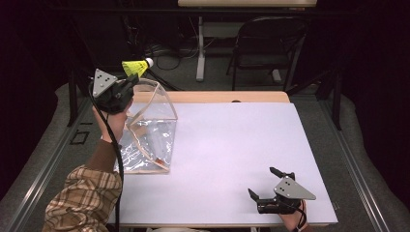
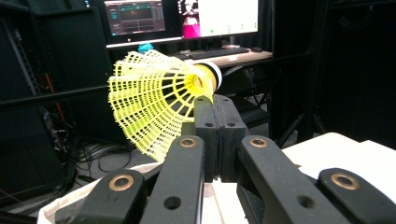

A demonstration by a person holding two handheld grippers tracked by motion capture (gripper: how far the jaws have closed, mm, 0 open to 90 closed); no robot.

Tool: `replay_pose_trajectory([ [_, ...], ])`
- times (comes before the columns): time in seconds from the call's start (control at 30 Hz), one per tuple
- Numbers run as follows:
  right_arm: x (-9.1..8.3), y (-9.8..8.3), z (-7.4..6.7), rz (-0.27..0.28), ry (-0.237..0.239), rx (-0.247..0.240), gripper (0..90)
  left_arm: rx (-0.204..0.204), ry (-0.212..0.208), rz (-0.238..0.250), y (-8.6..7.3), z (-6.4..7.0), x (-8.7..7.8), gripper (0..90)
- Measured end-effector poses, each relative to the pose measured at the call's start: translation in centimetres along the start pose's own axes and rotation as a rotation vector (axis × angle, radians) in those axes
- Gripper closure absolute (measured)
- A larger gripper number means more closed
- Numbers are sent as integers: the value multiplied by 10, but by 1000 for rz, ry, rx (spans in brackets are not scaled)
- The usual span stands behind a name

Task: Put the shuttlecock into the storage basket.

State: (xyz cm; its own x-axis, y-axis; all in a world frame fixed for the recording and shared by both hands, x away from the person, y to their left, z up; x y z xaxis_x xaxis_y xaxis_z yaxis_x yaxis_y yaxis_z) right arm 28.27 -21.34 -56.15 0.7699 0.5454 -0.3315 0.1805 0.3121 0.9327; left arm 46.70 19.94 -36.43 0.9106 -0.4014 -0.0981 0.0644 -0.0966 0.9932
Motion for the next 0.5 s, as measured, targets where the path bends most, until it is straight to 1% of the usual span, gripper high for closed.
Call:
replay_pose_trajectory([
  [0.27, 0, 0, 0, -2, -2, 0, 6, 3, 7, -7, -3, -3, -2, 900],
  [0.5, 0, 0, 1, -3, -3, -1, 6, -5, 20, -9, -5, -7, -4, 900],
])
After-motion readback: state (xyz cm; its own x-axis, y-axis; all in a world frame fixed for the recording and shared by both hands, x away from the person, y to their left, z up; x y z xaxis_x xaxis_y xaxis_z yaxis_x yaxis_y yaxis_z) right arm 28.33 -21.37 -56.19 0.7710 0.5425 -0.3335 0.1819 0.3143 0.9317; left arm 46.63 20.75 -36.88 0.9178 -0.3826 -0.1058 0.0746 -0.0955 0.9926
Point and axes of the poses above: each handheld gripper's, and its own axes: x roughly forward along the jaws, y roughly out of its top, z roughly to its right, the point moved 6 cm from there along x, roughly forward along the jaws
